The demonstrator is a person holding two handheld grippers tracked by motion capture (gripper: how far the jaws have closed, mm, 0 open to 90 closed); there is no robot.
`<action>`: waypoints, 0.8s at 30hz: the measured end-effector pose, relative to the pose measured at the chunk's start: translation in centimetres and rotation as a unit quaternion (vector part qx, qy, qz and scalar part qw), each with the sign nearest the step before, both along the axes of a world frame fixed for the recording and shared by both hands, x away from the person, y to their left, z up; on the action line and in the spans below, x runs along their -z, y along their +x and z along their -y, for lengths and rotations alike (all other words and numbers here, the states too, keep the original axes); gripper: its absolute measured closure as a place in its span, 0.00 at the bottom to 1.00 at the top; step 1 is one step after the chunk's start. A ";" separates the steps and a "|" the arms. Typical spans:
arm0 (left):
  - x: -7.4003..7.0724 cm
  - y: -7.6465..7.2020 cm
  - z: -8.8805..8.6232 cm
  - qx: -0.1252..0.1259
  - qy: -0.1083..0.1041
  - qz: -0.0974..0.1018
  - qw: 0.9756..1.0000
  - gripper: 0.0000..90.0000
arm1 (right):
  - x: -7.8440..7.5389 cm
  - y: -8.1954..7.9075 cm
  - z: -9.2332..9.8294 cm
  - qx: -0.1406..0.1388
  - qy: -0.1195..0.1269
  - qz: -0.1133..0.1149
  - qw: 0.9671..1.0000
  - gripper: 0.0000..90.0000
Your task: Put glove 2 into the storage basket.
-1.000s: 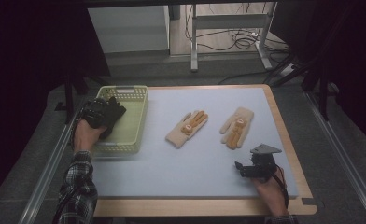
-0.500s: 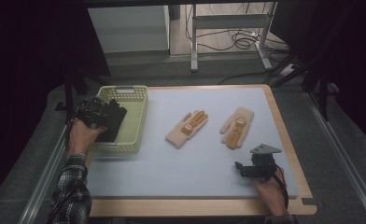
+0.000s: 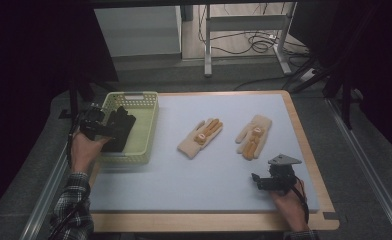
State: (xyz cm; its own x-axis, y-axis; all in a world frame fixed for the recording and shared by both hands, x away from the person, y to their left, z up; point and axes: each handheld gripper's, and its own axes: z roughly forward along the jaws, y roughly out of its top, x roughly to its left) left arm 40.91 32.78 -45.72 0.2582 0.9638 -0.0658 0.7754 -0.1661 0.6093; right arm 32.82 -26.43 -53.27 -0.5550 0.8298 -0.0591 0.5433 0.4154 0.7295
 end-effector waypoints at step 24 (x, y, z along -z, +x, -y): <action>-1.5 -7.7 7.5 0.135 -0.014 0.116 0.984 0.01 | 0.0 0.0 0.0 0.000 -0.001 0.000 1.000 0.13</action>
